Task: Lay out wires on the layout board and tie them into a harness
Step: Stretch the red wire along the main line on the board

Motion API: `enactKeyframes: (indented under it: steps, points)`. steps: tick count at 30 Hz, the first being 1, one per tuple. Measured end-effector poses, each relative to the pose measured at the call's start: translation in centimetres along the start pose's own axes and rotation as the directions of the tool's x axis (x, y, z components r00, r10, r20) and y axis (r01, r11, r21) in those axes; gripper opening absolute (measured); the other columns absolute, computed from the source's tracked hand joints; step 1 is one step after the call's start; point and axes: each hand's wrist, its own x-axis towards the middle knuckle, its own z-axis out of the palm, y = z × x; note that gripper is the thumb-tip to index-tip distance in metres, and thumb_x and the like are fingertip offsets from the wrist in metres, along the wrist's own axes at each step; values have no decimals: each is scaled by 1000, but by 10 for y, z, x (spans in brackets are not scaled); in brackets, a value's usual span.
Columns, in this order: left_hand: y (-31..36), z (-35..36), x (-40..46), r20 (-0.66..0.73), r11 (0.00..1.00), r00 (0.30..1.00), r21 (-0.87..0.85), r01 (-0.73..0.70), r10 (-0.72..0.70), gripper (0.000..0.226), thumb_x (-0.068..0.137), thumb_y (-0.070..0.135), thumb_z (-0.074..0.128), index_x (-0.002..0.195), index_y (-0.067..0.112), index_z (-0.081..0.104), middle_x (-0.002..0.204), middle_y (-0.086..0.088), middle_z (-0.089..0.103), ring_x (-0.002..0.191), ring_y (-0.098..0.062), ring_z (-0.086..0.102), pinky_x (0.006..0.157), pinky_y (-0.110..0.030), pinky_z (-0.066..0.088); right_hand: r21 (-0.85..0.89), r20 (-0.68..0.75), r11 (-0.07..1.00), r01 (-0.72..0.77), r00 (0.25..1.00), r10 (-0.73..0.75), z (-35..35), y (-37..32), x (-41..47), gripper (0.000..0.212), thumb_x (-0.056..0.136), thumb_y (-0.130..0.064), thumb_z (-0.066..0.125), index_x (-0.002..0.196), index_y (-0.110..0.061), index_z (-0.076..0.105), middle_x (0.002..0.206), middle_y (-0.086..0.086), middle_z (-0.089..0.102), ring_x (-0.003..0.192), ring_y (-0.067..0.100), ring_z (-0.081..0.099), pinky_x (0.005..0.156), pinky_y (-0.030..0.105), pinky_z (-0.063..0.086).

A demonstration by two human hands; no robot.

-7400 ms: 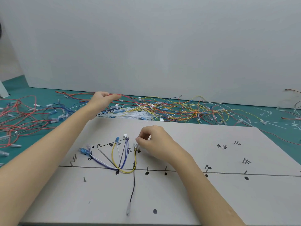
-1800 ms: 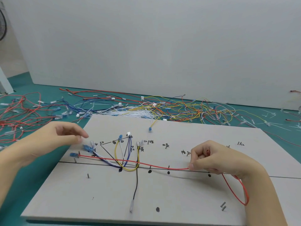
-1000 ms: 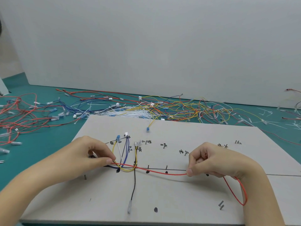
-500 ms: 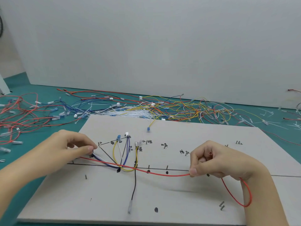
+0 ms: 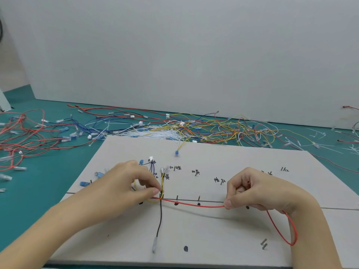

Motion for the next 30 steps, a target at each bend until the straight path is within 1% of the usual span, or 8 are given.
enactKeyframes:
  steps: [4,6,10,13,16,20,24,30]
  points:
    - [13,15,8,27,993,994,63,-103,102,8,89,36,65,89,39,72,91,22,61,97,-3,49,83,-17,37,-14,-8,1000,-22,1000,22,1,-1,0,13,67,-24,77,64,-14,70,46,-3,27,43,12,23,40,17,18]
    - [19,24,12,64,983,988,111,-146,139,12,91,41,60,94,38,71,90,21,58,97,1,45,86,-19,37,-17,-14,999,-37,999,37,1,-1,1,14,71,-19,79,64,-13,69,45,-5,28,42,11,23,40,17,18]
    - [33,38,21,125,944,971,238,-230,205,21,95,41,52,100,35,71,88,16,53,90,0,34,80,-15,32,-22,-55,999,-42,998,41,1,1,4,22,80,-10,74,61,-15,66,44,-6,30,41,9,25,40,17,20]
    - [43,47,30,135,898,958,338,-283,252,24,96,37,48,101,31,71,90,10,54,92,-11,38,83,-30,38,-33,-96,998,-53,994,50,2,1,6,22,81,-13,74,60,-16,67,43,-8,34,41,8,27,39,16,21]
    - [50,56,36,172,863,950,400,-309,260,27,97,29,44,97,25,71,88,6,57,90,-17,42,81,-35,40,-28,-130,998,-65,990,61,1,2,5,14,79,-17,77,67,-15,71,44,-6,37,42,10,29,39,17,22]
    - [48,58,35,159,909,956,304,-285,246,21,96,25,48,104,27,67,88,9,58,90,-13,46,81,-34,43,14,-164,998,-65,984,66,-3,7,-1,9,78,-20,77,74,-15,71,48,-1,42,44,15,34,39,18,26]
    - [48,58,34,169,926,958,262,-271,232,23,96,24,47,104,28,68,84,13,48,84,-6,45,75,-31,43,53,-204,993,-103,973,112,-8,13,-13,6,79,-18,77,77,-15,72,54,6,56,39,13,40,37,16,28]
    - [57,67,35,142,912,960,305,-275,242,25,96,20,39,102,21,63,93,5,47,87,-15,45,71,-32,38,94,-231,988,-120,963,138,-7,23,-29,6,79,-5,74,78,-11,71,61,14,61,40,15,43,40,18,35]
